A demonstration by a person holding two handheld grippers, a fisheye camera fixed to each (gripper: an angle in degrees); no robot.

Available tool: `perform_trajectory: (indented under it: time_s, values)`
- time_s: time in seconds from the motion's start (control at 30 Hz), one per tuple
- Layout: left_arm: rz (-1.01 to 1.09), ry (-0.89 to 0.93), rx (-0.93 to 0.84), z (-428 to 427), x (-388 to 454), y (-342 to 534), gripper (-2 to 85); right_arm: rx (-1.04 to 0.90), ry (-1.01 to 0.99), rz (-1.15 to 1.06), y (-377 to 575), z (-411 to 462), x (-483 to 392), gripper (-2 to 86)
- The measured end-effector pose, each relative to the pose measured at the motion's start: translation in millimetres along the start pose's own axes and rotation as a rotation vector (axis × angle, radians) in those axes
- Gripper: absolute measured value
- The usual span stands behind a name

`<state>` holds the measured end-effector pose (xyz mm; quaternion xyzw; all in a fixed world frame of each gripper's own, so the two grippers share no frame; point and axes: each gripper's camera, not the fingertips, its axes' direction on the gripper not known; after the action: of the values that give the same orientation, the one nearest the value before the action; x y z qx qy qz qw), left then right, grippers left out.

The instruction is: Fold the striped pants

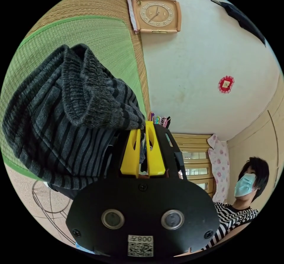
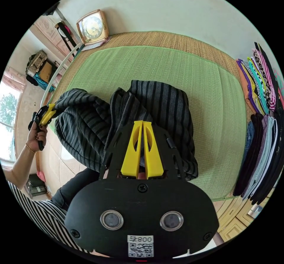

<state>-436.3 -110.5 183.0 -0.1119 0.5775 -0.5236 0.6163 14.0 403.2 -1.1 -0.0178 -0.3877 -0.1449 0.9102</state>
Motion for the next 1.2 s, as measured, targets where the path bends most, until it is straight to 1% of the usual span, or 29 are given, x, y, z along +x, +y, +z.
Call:
perform_trajectory:
  time_s: [0.1,0.13,0.2,0.33,0.37,0.4,0.5,0.57,0.67,0.73,0.77,0.83,0.87,0.93,1.0,1.07,1.1,1.17,1.2]
  values:
    - [0.005,0.003,-0.039,-12,2,-3,4.3,0.011,0.011,-0.042,-12,8,-24,11.1]
    - [-0.003,0.011,-0.046,-16,2,-2,4.3,-0.014,0.027,-0.066,-19,16,-35,12.7]
    - [-0.009,0.016,-0.058,-22,2,-1,4.3,-0.051,0.061,-0.095,-30,30,-49,13.3]
    - [-0.022,0.009,-0.094,-35,4,-2,4.2,-0.174,0.198,-0.097,-47,66,-69,10.8]
    - [-0.022,0.006,-0.099,-37,5,-2,4.2,-0.182,0.206,-0.091,-48,68,-70,10.3]
    - [-0.018,0.000,-0.108,-41,8,-4,4.2,-0.198,0.226,-0.078,-50,72,-71,8.2]
    - [0.033,-0.016,-0.127,-52,25,-11,4.1,-0.203,0.200,-0.064,-53,64,-68,4.3]
    - [0.081,-0.003,-0.127,-60,39,-19,4.0,-0.168,0.170,-0.054,-53,47,-62,3.4]
    - [0.179,0.025,-0.113,-76,67,-40,3.9,-0.042,0.177,-0.030,-46,-9,-41,2.4]
    - [0.271,0.021,-0.105,-88,94,-60,3.8,0.031,0.264,-0.001,-34,-64,-12,2.0]
    - [0.293,0.015,-0.105,-90,100,-64,3.8,0.041,0.295,0.019,-31,-77,-2,1.9]
    - [0.349,-0.006,-0.086,-94,118,-79,3.8,0.059,0.385,0.139,-15,-120,48,1.6]
    - [0.355,-0.010,-0.077,-95,121,-81,3.8,0.052,0.413,0.167,-10,-126,62,1.5]
    - [0.337,-0.038,-0.040,-96,119,-88,3.8,-0.041,0.551,0.301,12,-135,116,0.9]
    - [0.295,-0.042,-0.024,-96,109,-88,3.9,-0.131,0.594,0.414,34,-129,152,0.8]
    - [0.240,-0.013,-0.012,-96,96,-85,3.9,-0.120,0.505,0.481,55,-125,171,1.5]
    - [0.209,0.011,-0.003,-97,88,-81,3.9,-0.062,0.415,0.470,64,-123,172,2.3]
    - [0.190,0.033,0.012,-100,81,-78,3.9,0.018,0.275,0.393,69,-115,159,4.0]
    - [0.187,0.035,0.015,-102,80,-76,3.8,0.049,0.172,0.305,66,-106,142,5.6]
